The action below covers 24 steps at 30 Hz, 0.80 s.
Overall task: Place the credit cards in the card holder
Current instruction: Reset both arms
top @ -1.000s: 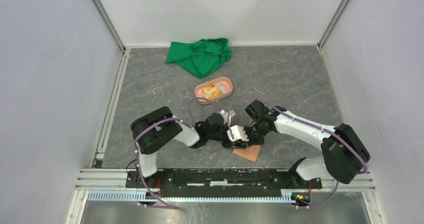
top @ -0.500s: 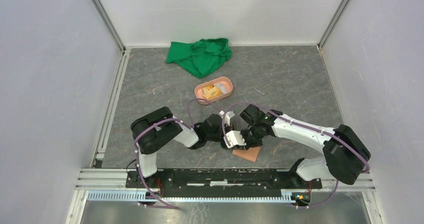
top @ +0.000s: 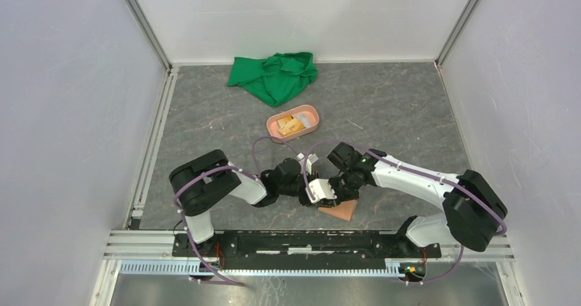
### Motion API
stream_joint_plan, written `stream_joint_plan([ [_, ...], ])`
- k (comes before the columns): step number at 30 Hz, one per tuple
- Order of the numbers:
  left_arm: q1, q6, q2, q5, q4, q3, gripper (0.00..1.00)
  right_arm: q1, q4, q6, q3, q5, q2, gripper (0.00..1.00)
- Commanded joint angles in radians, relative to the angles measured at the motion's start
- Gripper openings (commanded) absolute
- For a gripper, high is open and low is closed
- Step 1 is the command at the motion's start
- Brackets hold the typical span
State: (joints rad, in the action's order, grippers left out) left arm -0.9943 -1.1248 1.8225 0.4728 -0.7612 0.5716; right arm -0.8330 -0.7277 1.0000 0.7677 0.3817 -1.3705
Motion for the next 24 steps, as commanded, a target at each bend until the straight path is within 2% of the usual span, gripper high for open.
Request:
stream_joint_plan([
  [1,0.005,0.061,-0.109,-0.048,0.137,-0.028,0.31,0.092,-0.084,0.061,0.08,0.142,0.039,0.11],
  [4,0.017,0.139,-0.219,-0.12,0.229,-0.029,0.32,0.177,-0.107,0.082,0.111,0.211,0.114,0.18],
  [8,0.019,0.296,-0.445,-0.285,0.369,-0.056,0.32,0.325,-0.039,0.06,0.05,0.31,0.222,0.31],
  [11,0.017,0.41,-0.709,-0.436,0.435,-0.117,0.33,0.544,0.037,0.018,-0.013,0.463,0.307,0.55],
  [12,0.017,0.426,-0.794,-0.493,0.44,-0.143,0.38,0.616,0.061,0.0,-0.03,0.503,0.333,0.67],
  [13,0.018,0.441,-0.882,-0.545,0.444,-0.168,0.48,0.668,0.089,-0.026,-0.049,0.541,0.357,0.77],
  [15,0.02,0.424,-1.04,-0.648,0.434,-0.233,0.93,0.752,0.13,-0.077,-0.078,0.608,0.388,0.89],
  [16,0.021,0.403,-1.115,-0.687,0.415,-0.269,0.99,0.788,0.124,-0.077,-0.085,0.638,0.395,0.92],
  [20,0.029,0.365,-1.354,-0.657,0.351,-0.39,1.0,0.901,0.047,-0.022,-0.091,0.73,0.393,0.97],
  [24,0.03,0.337,-1.468,-0.639,0.518,-0.367,1.0,0.963,0.021,-0.01,-0.099,0.763,0.409,0.98],
])
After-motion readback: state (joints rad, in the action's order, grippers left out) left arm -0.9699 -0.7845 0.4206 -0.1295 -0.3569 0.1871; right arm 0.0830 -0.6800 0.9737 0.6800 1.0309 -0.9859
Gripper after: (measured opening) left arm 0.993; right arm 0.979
